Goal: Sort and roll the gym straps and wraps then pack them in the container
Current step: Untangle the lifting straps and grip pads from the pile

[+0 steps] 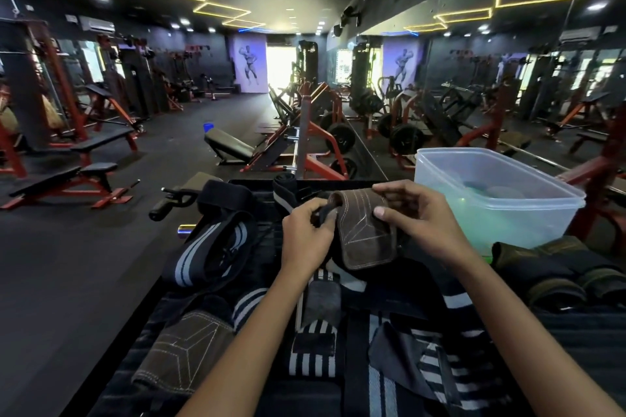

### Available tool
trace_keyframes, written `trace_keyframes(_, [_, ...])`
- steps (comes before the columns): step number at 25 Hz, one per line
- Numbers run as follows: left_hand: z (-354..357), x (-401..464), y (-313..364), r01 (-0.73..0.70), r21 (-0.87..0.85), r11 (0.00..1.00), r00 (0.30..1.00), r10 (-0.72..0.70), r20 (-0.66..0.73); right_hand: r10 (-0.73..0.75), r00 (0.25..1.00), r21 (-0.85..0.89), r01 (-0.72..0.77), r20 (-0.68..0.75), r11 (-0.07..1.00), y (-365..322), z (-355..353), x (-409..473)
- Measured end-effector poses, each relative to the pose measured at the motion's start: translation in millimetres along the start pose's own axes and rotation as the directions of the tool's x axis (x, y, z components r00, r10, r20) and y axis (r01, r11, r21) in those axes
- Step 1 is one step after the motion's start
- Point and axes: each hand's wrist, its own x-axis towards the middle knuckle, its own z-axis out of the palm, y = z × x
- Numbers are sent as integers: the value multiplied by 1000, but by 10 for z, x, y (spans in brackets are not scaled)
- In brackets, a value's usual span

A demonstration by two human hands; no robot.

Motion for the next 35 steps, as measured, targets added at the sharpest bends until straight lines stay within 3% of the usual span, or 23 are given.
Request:
trace_keyframes(2, [-1,19,8,89,-115,989,996,-86,30,-108,994,-399,108,22,911,76,15,-16])
trace_keyframes(3, [7,25,2,123,-180,976,992,-115,51,-161,987,-503,153,27,851,99,34,-30])
trace_keyframes(6, [-5,29,25,168,-349,922,985,-148,85,-290,951,-621,164,-106,766,148,77,-44])
trace_keyframes(8, [-28,37,59,182,-443,878,983,-156,96,-154,946,-497,-8,-284,868,151,103,-43])
trace_keyframes(9, [-37,36,82,185,-472,862,983,-153,106,8,950,-268,-97,-313,959,120,119,-36])
trace_keyframes(10, [-47,32,103,187,-487,853,982,-147,119,155,952,30,-152,-264,988,97,131,-34])
trace_keyframes(11, [-55,30,120,191,-489,851,981,-143,134,236,956,259,-187,-172,947,102,141,-33])
trace_keyframes(12, [-64,29,129,198,-482,854,979,-143,148,242,963,335,-190,-119,923,103,148,-33])
trace_keyframes(14, [-90,29,155,228,-465,855,971,-164,175,180,965,242,-132,-190,961,88,146,-24])
trace_keyframes(16, [-137,46,196,303,-499,812,953,-242,184,99,929,129,-56,-356,990,96,82,8])
trace_keyframes(19, [-245,96,239,351,-683,640,930,-326,172,60,858,38,-47,-510,998,168,-71,46])
trace_keyframes(22, [-323,145,259,202,-872,446,968,-226,109,86,839,9,-96,-537,995,221,-98,40])
trace_keyframes(25, [-359,149,258,-18,-933,358,997,-66,-45,49,823,-54,-97,-566,994,172,-57,37])
trace_keyframes(28, [-419,162,259,-106,-956,275,994,0,-110,21,775,-89,-100,-632,991,186,-131,44])
trace_keyframes(30, [-451,181,243,-102,-954,283,995,15,-101,52,752,-91,-147,-657,985,247,-168,45])
trace_keyframes(32, [-410,178,205,-52,-901,431,998,-2,-59,107,760,-67,-194,-641,979,317,-160,36])
trace_keyframes(34, [-303,112,184,-24,-795,606,1000,28,-9,125,806,-76,-206,-578,976,341,-86,3])
trace_keyframes(35, [-245,80,173,-13,-763,646,999,41,17,108,836,-113,-198,-538,974,343,-40,-13])
